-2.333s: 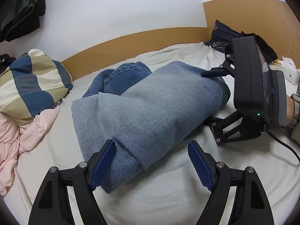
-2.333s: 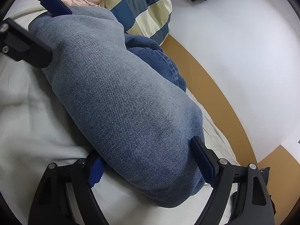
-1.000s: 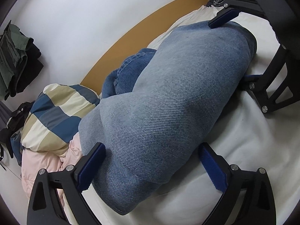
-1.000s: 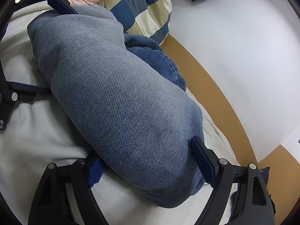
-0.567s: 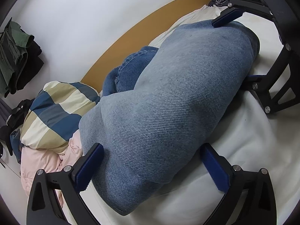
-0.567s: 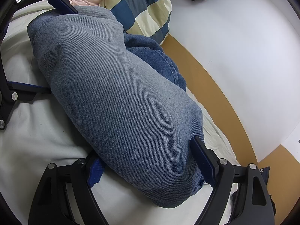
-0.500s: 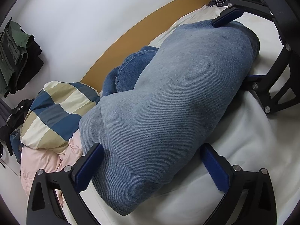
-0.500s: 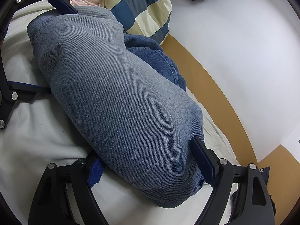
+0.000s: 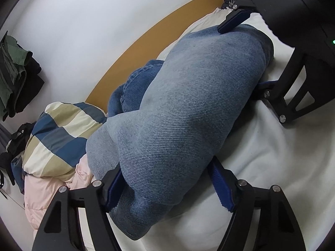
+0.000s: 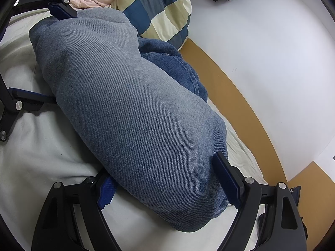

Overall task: Fold clothes
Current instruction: 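Lift the denim bundle off the sheet with both grippers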

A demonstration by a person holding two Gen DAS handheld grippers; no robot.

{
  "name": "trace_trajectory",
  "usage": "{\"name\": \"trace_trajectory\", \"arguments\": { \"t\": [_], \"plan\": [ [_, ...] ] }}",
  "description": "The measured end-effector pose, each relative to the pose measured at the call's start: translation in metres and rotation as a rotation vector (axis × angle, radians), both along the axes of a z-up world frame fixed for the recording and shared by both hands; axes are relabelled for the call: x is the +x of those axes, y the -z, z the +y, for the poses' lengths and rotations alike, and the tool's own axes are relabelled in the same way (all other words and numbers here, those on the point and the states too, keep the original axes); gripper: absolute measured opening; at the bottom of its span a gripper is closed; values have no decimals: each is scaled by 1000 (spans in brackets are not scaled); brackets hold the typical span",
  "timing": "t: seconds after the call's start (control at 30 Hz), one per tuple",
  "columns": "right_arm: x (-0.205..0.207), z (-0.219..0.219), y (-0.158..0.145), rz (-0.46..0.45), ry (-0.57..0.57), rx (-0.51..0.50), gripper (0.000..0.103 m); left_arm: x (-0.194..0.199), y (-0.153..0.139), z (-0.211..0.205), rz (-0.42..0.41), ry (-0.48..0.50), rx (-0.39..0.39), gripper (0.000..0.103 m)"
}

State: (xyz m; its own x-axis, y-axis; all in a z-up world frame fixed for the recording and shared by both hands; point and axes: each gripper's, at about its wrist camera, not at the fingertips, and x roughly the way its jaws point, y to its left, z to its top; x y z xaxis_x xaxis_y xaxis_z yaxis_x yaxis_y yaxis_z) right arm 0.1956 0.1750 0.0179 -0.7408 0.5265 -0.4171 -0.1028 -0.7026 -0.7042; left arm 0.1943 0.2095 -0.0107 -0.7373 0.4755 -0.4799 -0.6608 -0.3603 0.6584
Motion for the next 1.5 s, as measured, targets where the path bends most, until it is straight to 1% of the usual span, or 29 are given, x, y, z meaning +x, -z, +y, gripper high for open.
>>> {"name": "trace_trajectory", "arguments": {
  "t": [0.23, 0.37, 0.67, 0.73, 0.87, 0.93, 0.97, 1.0, 1.1, 1.2, 1.23, 1.33, 1.43, 1.5],
  "plan": [
    [4, -11, -6, 0, 0, 0, 85, 0, 0, 0, 1, -1, -3, 76],
    [1, 6, -4, 0, 1, 0, 85, -1, 0, 0, 0, -1, -4, 76],
    [5, 9, -8, 1, 1, 0, 85, -3, 0, 0, -7, 1, -1, 76],
    [4, 7, -7, 0, 0, -1, 85, -2, 0, -1, -9, 3, 4, 75],
    [4, 4, -11, -8, -6, -17, 84, 2, -2, -5, 13, 13, 18, 65],
    [4, 0, -12, -27, -22, -28, 76, 7, -6, -13, -3, 30, 29, 62],
    [5, -2, -12, -43, -34, -34, 65, 10, -9, -19, -16, 40, 39, 59],
    [7, -5, -12, -61, -42, -38, 58, 15, -13, -25, -30, 50, 55, 58],
    [23, -11, -25, -64, -43, -92, 50, 34, -27, -47, -82, 85, 86, 57],
    [48, -21, -44, -48, -62, -166, 47, 58, -40, -70, -109, 155, 84, 56],
    [60, -20, -49, -56, -76, -168, 47, 66, -44, -78, -119, 185, 81, 56],
    [100, 4, -63, -100, -128, -155, 46, 87, -62, -98, -150, 268, 78, 56],
    [117, 5, -82, -158, -185, -154, 46, 99, -81, -112, -178, 347, 78, 56],
    [123, 18, -108, -193, -220, -157, 46, 94, -96, -112, -216, 373, 86, 56]
  ]
}}
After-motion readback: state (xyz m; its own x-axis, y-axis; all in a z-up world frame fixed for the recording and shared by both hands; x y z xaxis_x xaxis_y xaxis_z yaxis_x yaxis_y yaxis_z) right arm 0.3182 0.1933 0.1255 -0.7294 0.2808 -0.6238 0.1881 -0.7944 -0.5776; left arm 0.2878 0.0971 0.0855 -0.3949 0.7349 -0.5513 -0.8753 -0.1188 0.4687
